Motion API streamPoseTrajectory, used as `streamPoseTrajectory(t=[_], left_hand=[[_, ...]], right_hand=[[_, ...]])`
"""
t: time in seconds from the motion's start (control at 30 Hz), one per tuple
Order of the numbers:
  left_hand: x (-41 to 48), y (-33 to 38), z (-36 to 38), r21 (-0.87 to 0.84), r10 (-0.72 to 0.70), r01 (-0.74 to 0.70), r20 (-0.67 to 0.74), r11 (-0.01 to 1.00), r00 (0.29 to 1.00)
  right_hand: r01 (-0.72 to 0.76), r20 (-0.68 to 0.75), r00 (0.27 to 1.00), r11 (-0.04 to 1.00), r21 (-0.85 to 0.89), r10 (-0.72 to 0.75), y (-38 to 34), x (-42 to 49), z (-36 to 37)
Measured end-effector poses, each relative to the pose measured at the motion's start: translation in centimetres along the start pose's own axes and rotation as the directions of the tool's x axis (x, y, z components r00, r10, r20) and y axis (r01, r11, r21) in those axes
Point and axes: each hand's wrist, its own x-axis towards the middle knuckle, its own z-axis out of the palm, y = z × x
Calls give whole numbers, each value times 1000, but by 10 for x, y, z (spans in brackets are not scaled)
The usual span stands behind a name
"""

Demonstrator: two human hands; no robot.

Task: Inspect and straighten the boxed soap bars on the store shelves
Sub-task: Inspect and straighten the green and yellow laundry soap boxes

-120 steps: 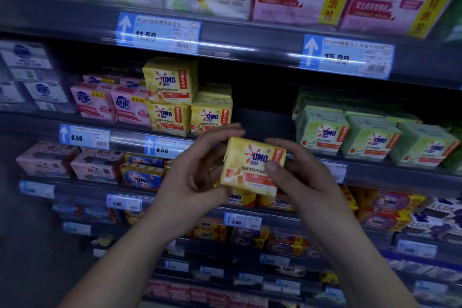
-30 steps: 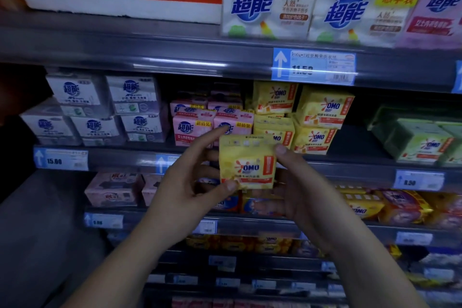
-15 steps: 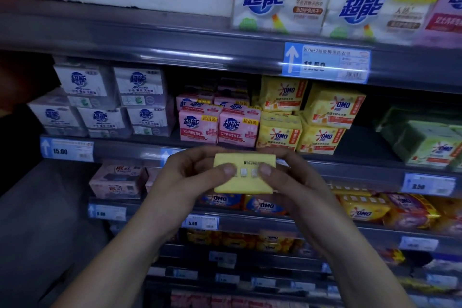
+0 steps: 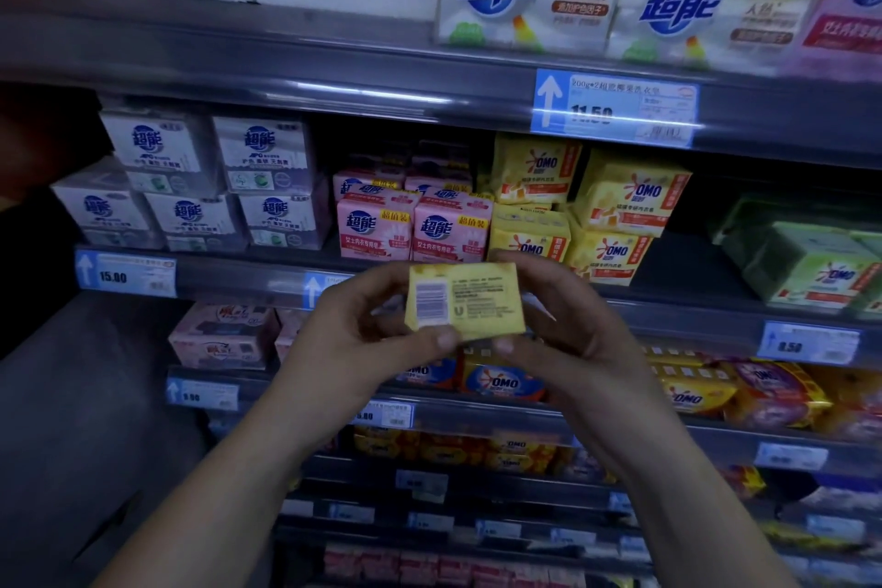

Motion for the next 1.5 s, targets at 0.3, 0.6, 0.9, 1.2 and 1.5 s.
streamPoseTrajectory(t=[0.3,0.6,0.9,1.2,1.5], left_hand=[[-1,6,-2,-122,32,-19,108,992,994],[1,8,6,35,150,-151,18,988,988],[8,11,13,94,49,-45,-45,995,998],[50,14,50,134,236,-205,-284,969,929],[87,4,62,481,374,-172,-363,859,853]], right_hand=[[19,-30,999,999,40,-17,4,-5,-1],[-13,-3,1000,999,47,13,-1,-6,1],[5,-203,979,999,45,4,-10,-4,-6],[50,-423,886,945,-324,-191,-22,11,-8],[3,-411,901,949,-315,-139,-11,16,-20]])
